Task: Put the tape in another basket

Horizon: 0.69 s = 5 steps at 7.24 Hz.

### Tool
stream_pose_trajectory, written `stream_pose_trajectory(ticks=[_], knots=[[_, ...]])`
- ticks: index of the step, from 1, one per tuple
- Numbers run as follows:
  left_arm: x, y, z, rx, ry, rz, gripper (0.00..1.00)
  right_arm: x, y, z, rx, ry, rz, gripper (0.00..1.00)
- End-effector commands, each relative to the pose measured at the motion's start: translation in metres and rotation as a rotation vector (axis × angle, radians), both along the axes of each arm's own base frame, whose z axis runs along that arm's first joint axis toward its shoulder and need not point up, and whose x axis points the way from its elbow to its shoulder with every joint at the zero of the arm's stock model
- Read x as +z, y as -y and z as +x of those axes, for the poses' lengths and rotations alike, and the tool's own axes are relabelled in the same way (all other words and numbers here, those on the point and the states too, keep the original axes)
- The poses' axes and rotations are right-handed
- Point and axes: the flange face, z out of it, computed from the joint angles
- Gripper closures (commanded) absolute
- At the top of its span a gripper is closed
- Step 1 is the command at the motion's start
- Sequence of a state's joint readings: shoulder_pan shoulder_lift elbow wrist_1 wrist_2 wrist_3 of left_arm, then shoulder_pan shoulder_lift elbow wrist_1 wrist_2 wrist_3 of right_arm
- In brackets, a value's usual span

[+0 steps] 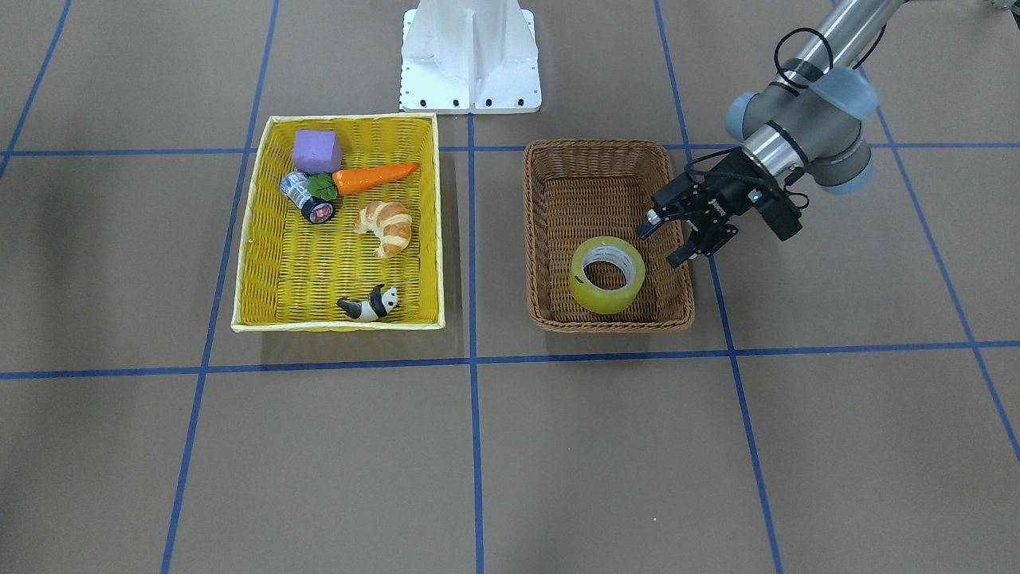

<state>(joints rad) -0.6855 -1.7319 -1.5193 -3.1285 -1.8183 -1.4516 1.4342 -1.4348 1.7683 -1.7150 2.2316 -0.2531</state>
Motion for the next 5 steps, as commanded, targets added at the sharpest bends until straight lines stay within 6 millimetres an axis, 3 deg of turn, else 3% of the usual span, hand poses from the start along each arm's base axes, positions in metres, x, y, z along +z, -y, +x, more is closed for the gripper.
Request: stream_pose_trajectory(ticks=[1, 3, 5], knots=[[0.011, 0.012, -0.070, -0.074, 0.058, 0.058, 0.01, 0.004, -0.002, 0.000, 0.003, -0.003, -0.008, 0.00], [0.038, 0.066, -0.168, -0.086, 0.307, 0.071, 0.01, 0.028, -0.012, 0.019, 0.033, -0.005, -0.054, 0.00], [0.069, 0.105, -0.266, -0.032, 0.584, 0.089, 0.01, 0.064, -0.039, 0.040, 0.068, -0.017, -0.123, 0.00]])
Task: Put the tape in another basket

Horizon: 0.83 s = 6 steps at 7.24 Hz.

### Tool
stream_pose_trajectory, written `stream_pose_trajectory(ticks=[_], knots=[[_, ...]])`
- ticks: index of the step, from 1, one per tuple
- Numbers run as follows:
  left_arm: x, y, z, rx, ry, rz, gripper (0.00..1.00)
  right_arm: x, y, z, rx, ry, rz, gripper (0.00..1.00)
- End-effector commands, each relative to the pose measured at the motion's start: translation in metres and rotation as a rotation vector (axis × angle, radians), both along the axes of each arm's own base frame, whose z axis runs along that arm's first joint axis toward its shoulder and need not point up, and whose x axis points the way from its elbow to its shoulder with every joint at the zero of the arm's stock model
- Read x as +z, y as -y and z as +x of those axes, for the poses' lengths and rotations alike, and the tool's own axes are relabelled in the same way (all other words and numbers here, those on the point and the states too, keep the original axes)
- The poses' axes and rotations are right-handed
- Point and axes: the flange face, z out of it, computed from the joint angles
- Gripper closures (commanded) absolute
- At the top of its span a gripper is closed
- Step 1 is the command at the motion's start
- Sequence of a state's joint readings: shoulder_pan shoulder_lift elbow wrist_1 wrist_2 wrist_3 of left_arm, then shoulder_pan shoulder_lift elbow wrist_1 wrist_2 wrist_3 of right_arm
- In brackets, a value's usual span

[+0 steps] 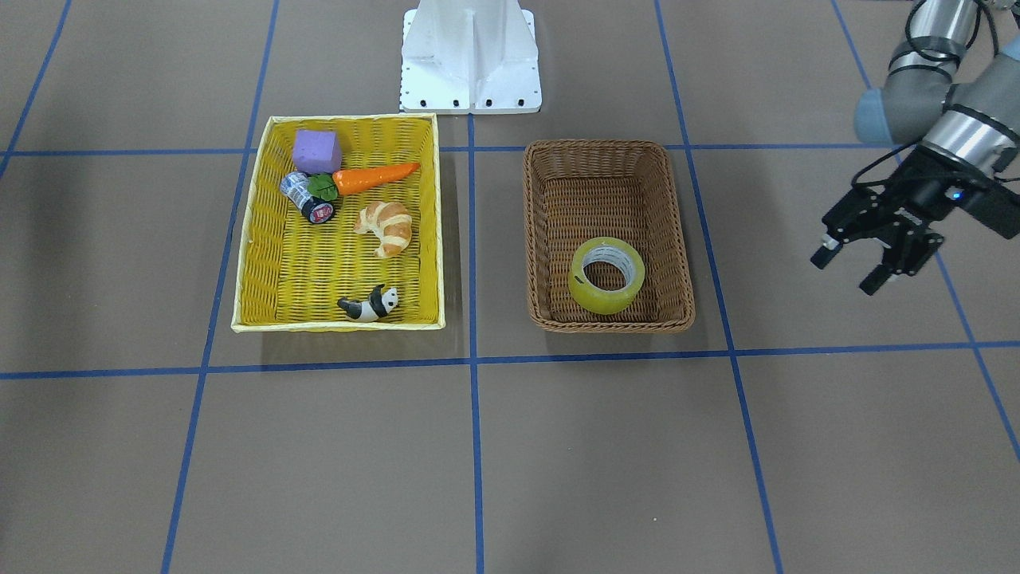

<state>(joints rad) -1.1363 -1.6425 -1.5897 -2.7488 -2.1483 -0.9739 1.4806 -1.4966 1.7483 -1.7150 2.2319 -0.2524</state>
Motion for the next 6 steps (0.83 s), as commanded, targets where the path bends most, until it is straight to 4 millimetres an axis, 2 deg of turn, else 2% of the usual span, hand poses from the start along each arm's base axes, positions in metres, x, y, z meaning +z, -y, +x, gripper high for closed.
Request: stream_pose_trajectory(ticks=[1, 2, 3, 4, 5, 6], knots=[[0.037, 0.029, -0.104, 0.072, 0.268, -0.007, 0.01, 0.036, -0.028, 0.029, 0.059, -0.003, -0.075, 0.00], [0.059, 0.034, -0.137, 0.116, 0.382, -0.021, 0.01, 0.049, -0.039, 0.037, 0.081, -0.004, -0.107, 0.00], [0.086, 0.029, -0.182, 0.148, 0.460, -0.083, 0.01, 0.055, -0.042, 0.044, 0.104, -0.002, -0.128, 0.00], [0.110, 0.023, -0.208, 0.217, 0.518, -0.134, 0.01, 0.059, -0.044, 0.043, 0.103, 0.010, -0.136, 0.00], [0.128, 0.011, -0.247, 0.264, 0.544, -0.179, 0.01, 0.059, -0.044, 0.043, 0.102, 0.010, -0.137, 0.00], [0.138, 0.003, -0.262, 0.307, 0.546, -0.232, 0.01, 0.062, -0.045, 0.043, 0.102, 0.009, -0.141, 0.00]])
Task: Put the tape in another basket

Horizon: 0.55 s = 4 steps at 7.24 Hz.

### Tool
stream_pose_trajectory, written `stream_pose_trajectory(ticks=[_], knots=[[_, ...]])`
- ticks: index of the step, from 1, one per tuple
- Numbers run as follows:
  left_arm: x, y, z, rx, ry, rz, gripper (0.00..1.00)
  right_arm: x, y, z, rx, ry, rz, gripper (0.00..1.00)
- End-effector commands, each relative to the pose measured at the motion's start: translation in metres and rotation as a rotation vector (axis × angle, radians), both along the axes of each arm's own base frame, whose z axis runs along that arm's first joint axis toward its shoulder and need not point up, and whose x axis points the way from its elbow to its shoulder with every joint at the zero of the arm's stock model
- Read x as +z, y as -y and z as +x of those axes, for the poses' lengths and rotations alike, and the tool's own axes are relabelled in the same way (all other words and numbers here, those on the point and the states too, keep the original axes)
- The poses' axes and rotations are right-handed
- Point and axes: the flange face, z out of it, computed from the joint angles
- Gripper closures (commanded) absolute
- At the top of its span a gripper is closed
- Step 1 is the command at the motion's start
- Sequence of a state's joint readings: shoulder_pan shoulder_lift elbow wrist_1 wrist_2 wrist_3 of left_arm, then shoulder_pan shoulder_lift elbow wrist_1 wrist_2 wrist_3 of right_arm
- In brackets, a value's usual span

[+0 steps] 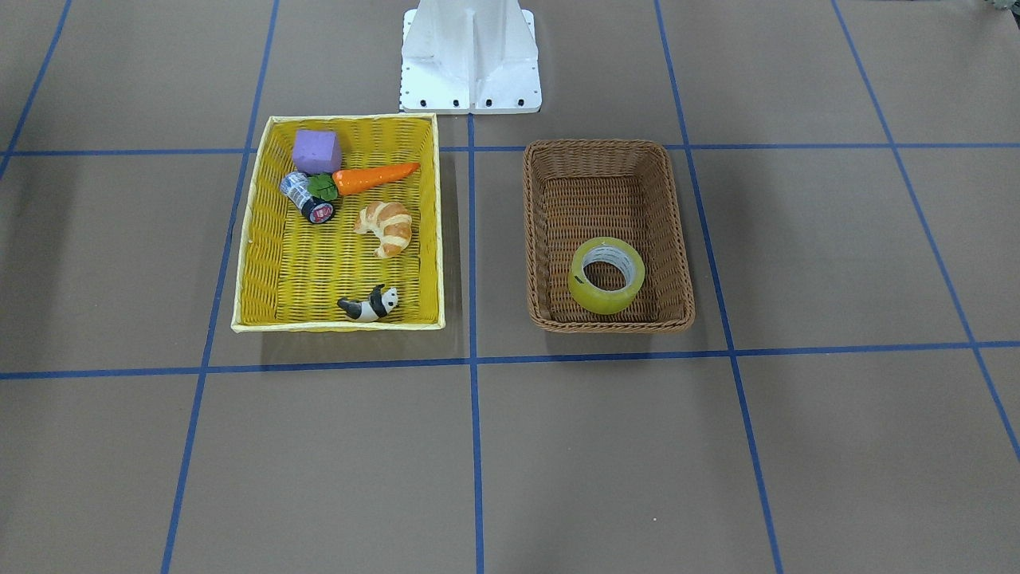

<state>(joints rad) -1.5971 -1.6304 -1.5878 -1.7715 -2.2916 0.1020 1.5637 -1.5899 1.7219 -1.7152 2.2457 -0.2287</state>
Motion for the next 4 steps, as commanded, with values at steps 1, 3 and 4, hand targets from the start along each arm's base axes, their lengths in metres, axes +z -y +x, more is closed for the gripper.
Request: stream_pose_trajectory(ticks=[1, 3, 4], knots=[[0.026, -0.023, -0.032, 0.040, 0.012, -0.124, 0.01, 0.005, -0.001, 0.000, 0.001, 0.002, -0.011, 0.00], [0.043, -0.038, -0.032, 0.030, 0.001, -0.158, 0.01, 0.004, 0.000, 0.000, 0.001, 0.002, -0.009, 0.00], [0.038, -0.039, -0.032, 0.030, 0.002, -0.146, 0.01, 0.004, 0.000, 0.000, 0.001, 0.002, -0.009, 0.00]])
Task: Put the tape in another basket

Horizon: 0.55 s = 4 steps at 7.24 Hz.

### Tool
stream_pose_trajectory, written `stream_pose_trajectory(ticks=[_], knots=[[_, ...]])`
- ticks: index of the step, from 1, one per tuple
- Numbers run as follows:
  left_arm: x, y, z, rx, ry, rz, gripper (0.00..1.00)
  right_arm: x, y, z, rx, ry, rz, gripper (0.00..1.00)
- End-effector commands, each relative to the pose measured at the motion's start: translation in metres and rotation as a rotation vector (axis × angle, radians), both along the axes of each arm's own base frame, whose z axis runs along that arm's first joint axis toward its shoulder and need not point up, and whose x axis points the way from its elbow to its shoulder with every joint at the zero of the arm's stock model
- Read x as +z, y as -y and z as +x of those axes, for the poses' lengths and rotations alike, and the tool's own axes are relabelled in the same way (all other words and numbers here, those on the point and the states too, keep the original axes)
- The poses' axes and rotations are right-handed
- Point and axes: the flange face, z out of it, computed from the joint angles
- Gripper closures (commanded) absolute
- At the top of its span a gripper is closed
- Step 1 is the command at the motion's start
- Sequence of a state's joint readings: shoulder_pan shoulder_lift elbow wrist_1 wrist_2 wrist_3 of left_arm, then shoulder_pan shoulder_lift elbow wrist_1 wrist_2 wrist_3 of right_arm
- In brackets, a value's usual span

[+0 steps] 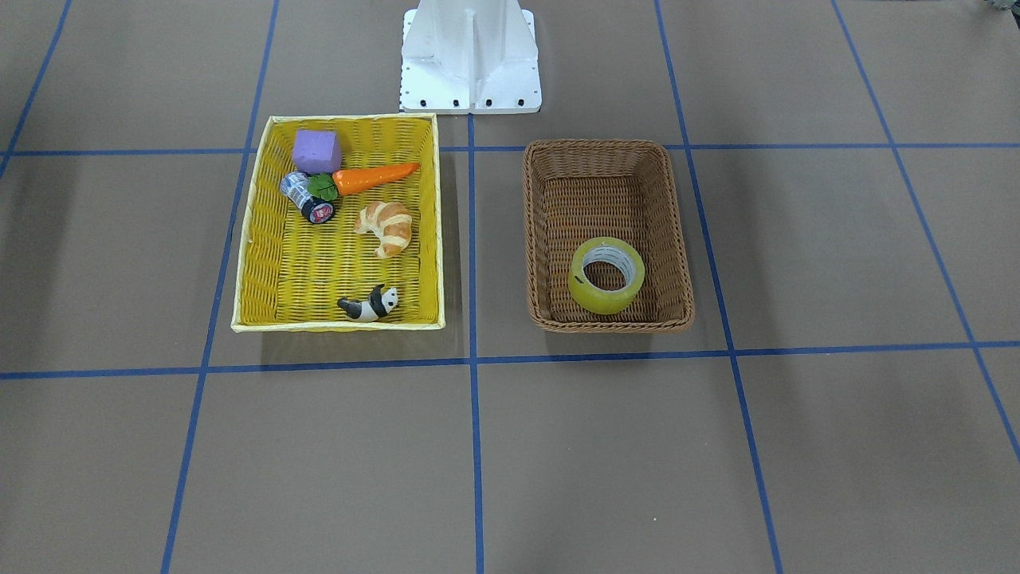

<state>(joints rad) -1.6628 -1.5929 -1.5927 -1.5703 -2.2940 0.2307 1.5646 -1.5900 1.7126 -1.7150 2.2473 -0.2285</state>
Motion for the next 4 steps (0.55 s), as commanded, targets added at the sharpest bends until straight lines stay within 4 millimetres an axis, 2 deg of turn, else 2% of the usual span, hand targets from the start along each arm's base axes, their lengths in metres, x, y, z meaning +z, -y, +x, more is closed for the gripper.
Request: stream_pose_trajectory(ticks=[1, 2, 4], knots=[[-0.0019, -0.0043, -0.0010, -0.002, -0.002, 0.005, 0.01, 0.0007, 0.0009, 0.0000, 0.000, 0.000, -0.001, 0.00], [0.0039, -0.0119, 0.0006, 0.002, -0.004, 0.003, 0.01, -0.0002, 0.0011, 0.0000, 0.000, 0.000, 0.002, 0.00], [0.0063, -0.0113, 0.0013, 0.005, -0.003, 0.011, 0.01, 0.0005, 0.0011, 0.0000, 0.000, 0.000, 0.000, 0.00]])
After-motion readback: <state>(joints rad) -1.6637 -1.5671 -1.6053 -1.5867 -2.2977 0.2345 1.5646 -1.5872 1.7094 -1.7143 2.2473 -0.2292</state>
